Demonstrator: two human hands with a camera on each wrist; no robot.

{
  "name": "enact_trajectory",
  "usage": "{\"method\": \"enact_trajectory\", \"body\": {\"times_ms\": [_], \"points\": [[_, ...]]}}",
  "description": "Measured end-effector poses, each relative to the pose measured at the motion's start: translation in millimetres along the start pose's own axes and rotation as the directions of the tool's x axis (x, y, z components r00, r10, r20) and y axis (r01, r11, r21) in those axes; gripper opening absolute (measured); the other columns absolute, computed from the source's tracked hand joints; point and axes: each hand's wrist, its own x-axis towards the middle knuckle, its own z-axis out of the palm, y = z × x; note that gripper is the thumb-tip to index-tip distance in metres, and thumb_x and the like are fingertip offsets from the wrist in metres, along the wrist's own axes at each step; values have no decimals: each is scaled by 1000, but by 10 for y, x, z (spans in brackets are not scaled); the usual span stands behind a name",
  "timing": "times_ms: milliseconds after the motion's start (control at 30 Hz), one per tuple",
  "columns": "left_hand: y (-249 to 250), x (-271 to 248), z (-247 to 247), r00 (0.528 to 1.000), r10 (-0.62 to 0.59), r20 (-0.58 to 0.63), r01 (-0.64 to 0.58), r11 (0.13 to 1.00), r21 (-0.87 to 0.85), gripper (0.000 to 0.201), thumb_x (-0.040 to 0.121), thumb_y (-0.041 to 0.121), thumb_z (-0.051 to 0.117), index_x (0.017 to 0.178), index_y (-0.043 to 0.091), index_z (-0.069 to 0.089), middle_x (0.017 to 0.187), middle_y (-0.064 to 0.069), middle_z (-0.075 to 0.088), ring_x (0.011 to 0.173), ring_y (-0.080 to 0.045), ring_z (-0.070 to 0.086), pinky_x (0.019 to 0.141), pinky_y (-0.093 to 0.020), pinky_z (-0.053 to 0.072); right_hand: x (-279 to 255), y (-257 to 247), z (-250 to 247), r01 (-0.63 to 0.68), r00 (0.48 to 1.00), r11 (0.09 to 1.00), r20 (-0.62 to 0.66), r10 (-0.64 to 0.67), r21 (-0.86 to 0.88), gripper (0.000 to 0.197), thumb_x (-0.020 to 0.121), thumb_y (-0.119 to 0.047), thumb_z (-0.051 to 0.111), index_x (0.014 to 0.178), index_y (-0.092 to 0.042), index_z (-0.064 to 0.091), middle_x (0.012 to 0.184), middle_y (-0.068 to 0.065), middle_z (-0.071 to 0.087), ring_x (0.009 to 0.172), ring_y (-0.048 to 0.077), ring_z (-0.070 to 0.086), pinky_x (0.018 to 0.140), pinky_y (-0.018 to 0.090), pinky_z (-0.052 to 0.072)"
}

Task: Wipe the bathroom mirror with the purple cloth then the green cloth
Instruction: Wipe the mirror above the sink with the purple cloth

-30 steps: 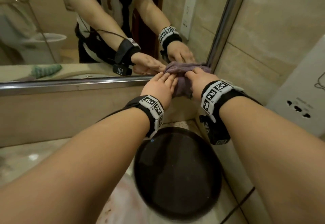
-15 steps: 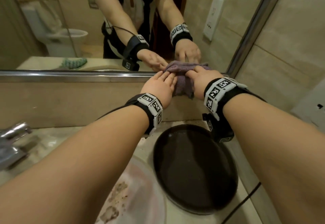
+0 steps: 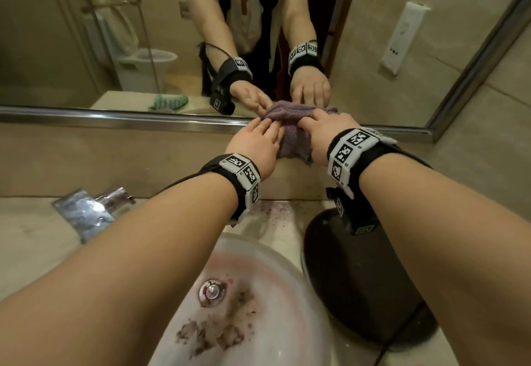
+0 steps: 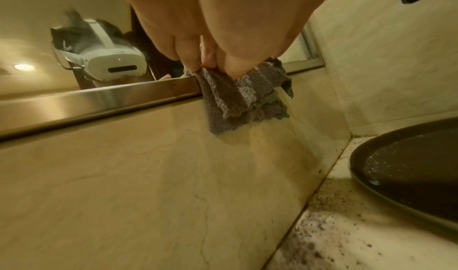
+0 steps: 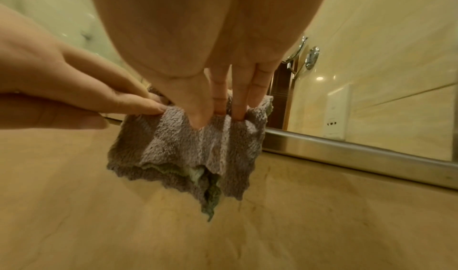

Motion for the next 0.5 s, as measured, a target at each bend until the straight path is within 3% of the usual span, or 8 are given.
{"method": "enact_trajectory", "body": {"times_ms": [233, 367, 500], "points": [[-430, -178, 161, 1000, 1, 2, -1, 999, -45, 56, 100, 20, 23, 151, 7, 3, 158, -8, 3, 145, -23, 5, 117, -34, 3, 101, -485, -191, -22, 999, 999, 26, 23, -48, 56, 86, -31, 57, 137, -25, 34, 133, 7, 37, 122, 30, 44, 102, 44, 32], [-690, -308, 246, 1000, 8, 9, -8, 999, -36, 56, 100, 20, 24, 151, 7, 5, 157, -9, 4, 145, -23, 6, 117, -35, 4, 187, -776, -277, -18, 999, 1000, 44, 19, -26, 58, 84, -29, 61, 136, -22, 35, 129, 9, 38, 117, 34, 47, 94, 42, 41], [-956, -452, 308, 1000, 5, 29, -5, 1000, -22, 57, 99, 22, 26, 151, 8, 5, 157, -8, 5, 145, -23, 6, 117, -34, 4, 274, -1075, -373, -27, 998, 999, 62, 29, -36, 61, 82, -29, 63, 136, -23, 34, 132, 9, 37, 117, 33, 47, 95, 44, 43]]}}
